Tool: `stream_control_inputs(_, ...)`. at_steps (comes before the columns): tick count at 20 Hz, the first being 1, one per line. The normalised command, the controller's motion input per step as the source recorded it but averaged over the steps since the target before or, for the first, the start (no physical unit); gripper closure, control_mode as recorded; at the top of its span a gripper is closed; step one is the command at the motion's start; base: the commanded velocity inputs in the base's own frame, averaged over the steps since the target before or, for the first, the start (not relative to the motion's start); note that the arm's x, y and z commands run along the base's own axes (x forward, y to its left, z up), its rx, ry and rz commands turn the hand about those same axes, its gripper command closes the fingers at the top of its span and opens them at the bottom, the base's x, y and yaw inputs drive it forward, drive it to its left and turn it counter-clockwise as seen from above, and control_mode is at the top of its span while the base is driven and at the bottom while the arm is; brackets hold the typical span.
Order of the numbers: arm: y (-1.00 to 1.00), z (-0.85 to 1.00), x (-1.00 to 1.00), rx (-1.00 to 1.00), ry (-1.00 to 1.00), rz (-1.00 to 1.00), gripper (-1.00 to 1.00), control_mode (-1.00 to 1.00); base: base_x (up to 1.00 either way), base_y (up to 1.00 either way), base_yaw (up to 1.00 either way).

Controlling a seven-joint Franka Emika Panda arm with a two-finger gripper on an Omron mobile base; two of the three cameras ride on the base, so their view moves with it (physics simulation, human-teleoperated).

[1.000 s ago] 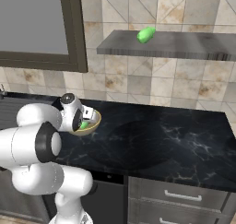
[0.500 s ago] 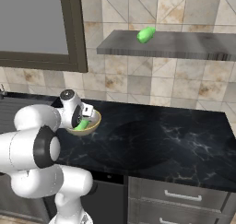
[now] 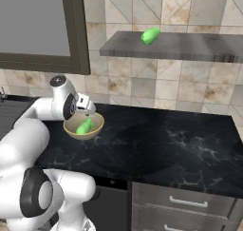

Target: Pick the corns from the cabinet and place them in one bowl. Pick the avocado from the sink and place it in the other bowl.

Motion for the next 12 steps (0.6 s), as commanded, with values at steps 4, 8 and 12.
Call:
stream_control_inputs(4,-0.10,0.61,-0.55,-0.01,0.00,-0.02,-1.00,-1.00,0.00,0.00,0.00)
stream_control_inputs(8,-0.20,0.44,-0.35,-0.04,0.00,0.00,-1.00,-1.00,0.00,0.00,0.00)
stream_control_inputs(12,-0.31,0.46,-0.43,0.00,0.03,-0.01,-1.00,-1.00,0.00,0.00,0.00)
